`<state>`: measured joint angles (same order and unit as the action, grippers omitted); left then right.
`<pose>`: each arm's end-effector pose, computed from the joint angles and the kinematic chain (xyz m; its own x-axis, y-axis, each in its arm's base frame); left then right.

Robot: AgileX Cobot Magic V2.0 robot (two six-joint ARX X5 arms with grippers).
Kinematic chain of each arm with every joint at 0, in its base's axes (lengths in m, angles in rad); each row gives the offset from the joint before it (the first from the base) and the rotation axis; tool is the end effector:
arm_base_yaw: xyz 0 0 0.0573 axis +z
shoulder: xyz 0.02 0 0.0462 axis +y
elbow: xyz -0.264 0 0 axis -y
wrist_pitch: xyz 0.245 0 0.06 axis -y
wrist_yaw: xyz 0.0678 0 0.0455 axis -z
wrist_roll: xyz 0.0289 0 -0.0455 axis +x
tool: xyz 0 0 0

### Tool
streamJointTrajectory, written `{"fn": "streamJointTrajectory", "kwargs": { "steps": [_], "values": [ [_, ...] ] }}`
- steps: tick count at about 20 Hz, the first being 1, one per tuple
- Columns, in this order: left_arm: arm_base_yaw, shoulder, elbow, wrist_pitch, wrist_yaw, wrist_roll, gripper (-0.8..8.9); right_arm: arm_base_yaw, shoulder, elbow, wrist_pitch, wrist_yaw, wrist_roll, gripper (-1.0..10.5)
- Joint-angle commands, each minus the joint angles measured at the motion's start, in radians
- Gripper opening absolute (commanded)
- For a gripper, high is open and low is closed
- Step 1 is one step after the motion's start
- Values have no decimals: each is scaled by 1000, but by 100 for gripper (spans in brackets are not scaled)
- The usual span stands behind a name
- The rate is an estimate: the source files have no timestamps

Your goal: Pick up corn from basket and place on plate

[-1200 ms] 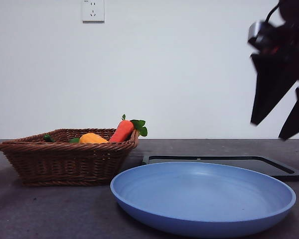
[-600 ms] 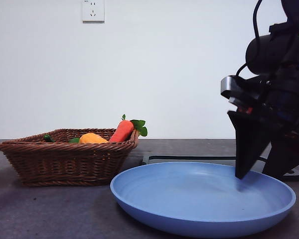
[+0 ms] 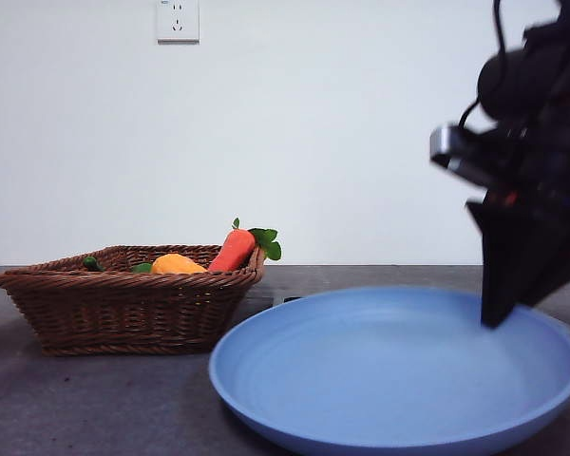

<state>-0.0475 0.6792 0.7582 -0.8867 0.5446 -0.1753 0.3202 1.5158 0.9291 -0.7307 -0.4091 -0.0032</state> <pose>0.1172 -0.0206 0.2816 0.5659 -0.5456 -0.6181 0.2663 0.8305 -0.4892 0.2492 0.0948 0.1901 0.0931 0.4500 -0.8882 -0.3864 0.8385 0.3843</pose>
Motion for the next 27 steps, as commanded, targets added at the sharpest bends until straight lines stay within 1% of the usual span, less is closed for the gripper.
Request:
{"fn": "streamJointTrajectory", "kwargs": {
  "steps": [1,3,7,11,12,15,21,23,27],
  "values": [
    [-28,76,62,41,-34,-24,379,4,-64,27,-42,-2,-6,3],
    [-76,159,116,66,-85,-53,379,3,-152,35,-82,-2,-6,3],
    [-201,352,223,140,-222,-98,379,3,-316,36,-137,-1,-3,3],
    [-314,594,348,184,-349,-135,379,-13,-471,36,-181,0,11,3],
    [-336,654,381,185,-389,-146,379,-17,-507,36,-192,3,19,3],
    [-384,826,486,185,-464,-171,379,-29,-610,36,-225,38,24,3],
    [-443,1080,644,184,-542,-237,379,-30,-742,36,-250,47,23,3],
    [-454,1129,661,183,-580,-258,379,-30,-763,36,-251,47,22,3],
    [-457,1196,661,193,-580,-312,379,-30,-775,36,-251,43,13,3]
  ]
}}
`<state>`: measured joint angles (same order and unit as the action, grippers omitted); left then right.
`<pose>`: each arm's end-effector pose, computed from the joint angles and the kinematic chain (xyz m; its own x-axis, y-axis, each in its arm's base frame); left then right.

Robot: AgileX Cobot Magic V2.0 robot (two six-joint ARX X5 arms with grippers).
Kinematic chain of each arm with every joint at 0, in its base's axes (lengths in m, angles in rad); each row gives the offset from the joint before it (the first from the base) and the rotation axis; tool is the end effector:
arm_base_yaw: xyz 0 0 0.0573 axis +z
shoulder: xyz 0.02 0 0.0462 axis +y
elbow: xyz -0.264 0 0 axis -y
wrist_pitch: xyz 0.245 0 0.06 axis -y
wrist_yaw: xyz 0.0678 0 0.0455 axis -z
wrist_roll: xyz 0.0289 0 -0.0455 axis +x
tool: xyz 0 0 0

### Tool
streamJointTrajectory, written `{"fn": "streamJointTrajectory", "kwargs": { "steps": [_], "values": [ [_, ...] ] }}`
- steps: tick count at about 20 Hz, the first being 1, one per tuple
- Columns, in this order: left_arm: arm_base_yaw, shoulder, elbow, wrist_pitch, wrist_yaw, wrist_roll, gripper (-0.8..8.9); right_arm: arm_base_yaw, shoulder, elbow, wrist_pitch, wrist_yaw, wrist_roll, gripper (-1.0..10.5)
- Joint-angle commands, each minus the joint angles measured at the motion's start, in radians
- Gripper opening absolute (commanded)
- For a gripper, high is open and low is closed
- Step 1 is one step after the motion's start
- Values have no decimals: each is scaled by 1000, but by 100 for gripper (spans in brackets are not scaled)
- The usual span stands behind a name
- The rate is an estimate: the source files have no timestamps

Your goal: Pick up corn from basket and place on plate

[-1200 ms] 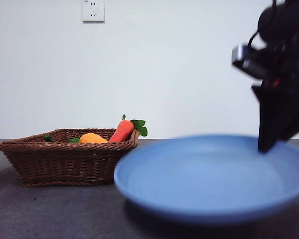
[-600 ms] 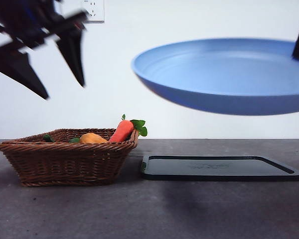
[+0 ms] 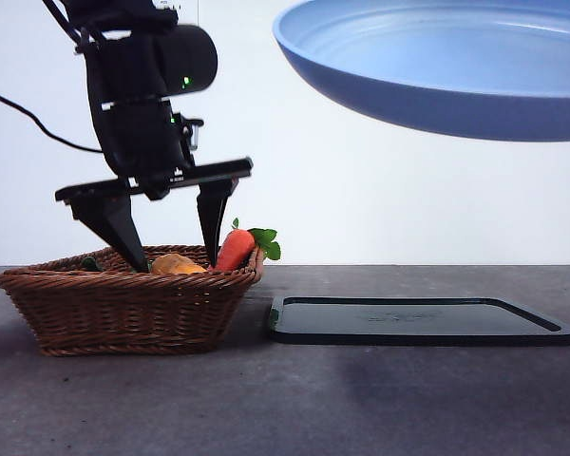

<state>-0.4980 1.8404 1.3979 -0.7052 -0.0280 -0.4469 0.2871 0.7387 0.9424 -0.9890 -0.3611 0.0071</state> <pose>0.3317 -0.1794 0.2191 0.3739 -0.1715 -0.9115 0.0753 0.9851 -0.1544 0.1119 0.0437 0.3225 0.5344 0.5262 -0.6614 -0.4997 0.8279 0.2548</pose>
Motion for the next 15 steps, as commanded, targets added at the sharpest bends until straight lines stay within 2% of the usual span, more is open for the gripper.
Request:
{"fn": "streamJointTrajectory", "kwargs": {
  "steps": [1,9,12,15],
  "values": [
    [-6,45,21,15,-7,-46,379,3,2,23,7,-5,-2,3],
    [-8,92,21,45,-6,-76,364,3,4,23,8,-8,-27,3],
    [-18,92,21,46,-2,-98,258,3,4,23,8,-8,-34,3],
    [-18,92,21,43,0,-98,199,3,4,23,8,-8,-34,3]
  ]
}}
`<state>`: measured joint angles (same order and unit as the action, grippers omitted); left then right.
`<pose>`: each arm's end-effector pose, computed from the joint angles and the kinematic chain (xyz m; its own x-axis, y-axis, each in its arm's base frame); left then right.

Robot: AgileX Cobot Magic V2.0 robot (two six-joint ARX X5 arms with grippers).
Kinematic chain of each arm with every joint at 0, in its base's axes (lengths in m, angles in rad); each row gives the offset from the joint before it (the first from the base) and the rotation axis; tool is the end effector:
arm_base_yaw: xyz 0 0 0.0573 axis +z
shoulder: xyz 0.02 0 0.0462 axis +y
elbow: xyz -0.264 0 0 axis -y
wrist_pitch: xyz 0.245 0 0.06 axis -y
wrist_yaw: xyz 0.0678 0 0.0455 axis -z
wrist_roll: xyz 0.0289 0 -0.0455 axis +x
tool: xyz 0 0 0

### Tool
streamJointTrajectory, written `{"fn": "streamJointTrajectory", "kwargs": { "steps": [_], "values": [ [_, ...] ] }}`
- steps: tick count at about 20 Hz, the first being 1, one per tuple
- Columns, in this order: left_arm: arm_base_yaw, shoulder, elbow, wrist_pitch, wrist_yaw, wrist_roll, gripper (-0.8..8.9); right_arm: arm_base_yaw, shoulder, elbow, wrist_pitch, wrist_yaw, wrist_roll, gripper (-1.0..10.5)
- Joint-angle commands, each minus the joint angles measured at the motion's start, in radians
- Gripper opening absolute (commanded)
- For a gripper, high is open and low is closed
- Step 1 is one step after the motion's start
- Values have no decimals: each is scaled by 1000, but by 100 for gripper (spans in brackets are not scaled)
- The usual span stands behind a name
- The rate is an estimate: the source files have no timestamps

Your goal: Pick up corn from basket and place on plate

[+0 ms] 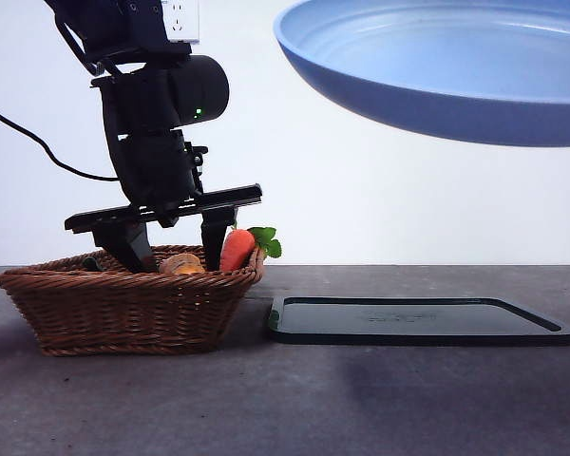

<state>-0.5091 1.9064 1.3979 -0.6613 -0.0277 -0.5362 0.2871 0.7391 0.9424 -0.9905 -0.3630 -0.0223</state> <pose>0.3391 -0.1884 0.1969 0.3542 -0.1660 -0.9203 0.0000 0.9841 -0.1775 0.1118 0.0437 0.3224 0.5323 0.5274 -0.6622 -0.5201 0.8209 0.2357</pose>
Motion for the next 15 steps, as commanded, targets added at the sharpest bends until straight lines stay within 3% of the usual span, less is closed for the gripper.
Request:
{"fn": "streamJointTrajectory", "kwargs": {
  "steps": [1,9,15],
  "values": [
    [-7,26,21,-1,0,-11,191,3,4,23,10,-6,-5,3],
    [-6,-68,21,-23,-3,-23,191,3,5,23,25,-3,-2,3],
    [-8,-261,22,-21,37,18,191,3,103,23,59,-1,65,3]
  ]
}}
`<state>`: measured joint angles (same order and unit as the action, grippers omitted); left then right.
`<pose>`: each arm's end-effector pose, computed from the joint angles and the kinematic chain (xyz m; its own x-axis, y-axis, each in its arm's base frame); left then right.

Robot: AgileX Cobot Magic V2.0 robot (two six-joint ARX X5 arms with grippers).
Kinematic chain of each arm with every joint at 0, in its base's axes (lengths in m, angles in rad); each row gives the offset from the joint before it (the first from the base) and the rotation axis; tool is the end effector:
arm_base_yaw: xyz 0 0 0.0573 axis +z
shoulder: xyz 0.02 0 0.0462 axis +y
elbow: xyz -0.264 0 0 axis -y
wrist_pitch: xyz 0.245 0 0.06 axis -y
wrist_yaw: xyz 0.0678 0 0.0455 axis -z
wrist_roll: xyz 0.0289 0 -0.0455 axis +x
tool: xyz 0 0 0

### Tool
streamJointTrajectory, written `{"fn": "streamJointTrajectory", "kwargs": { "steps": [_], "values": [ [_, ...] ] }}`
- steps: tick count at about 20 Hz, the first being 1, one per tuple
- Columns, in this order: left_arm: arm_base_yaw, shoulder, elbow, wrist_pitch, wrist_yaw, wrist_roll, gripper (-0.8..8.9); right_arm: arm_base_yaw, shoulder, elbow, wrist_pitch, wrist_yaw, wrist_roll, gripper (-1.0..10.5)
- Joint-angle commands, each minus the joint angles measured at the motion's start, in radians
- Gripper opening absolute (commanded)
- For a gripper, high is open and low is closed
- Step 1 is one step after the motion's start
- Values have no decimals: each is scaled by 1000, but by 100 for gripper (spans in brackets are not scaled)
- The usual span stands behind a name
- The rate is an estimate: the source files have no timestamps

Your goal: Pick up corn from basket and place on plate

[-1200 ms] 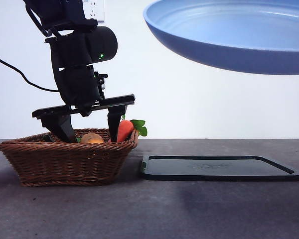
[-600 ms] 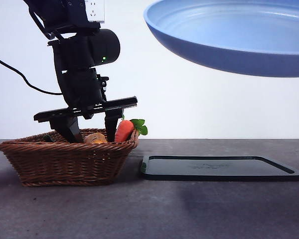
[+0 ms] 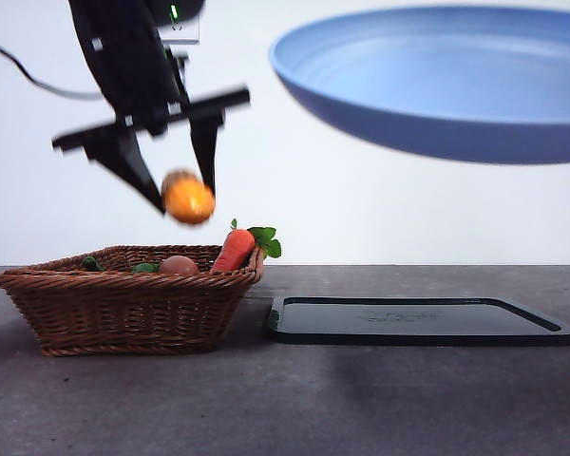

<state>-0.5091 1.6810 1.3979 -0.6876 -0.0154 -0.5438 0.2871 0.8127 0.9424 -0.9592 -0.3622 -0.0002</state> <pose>0.3108 -0.1730 0.2753 0.5006 -0.2618 -0.8252 0.0377 0.9589 -0.2813 0.1292 0.0488 0.3164 0.5053 0.5186 -0.6897 -0.4944 0.8291 0.2612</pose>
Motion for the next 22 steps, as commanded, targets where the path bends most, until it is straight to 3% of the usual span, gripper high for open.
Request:
{"fn": "streamJointTrajectory", "kwargs": {
  "steps": [1,8,15,22],
  "values": [
    [-9,-74,22,7,45,40,191,3,58,23,48,-3,54,3],
    [-93,-230,22,0,203,176,191,3,338,23,252,-29,170,3],
    [-251,-120,20,-23,203,393,191,3,509,23,398,-130,257,3],
    [-290,48,20,-15,183,427,212,-13,520,23,394,-153,277,3]
  ]
}}
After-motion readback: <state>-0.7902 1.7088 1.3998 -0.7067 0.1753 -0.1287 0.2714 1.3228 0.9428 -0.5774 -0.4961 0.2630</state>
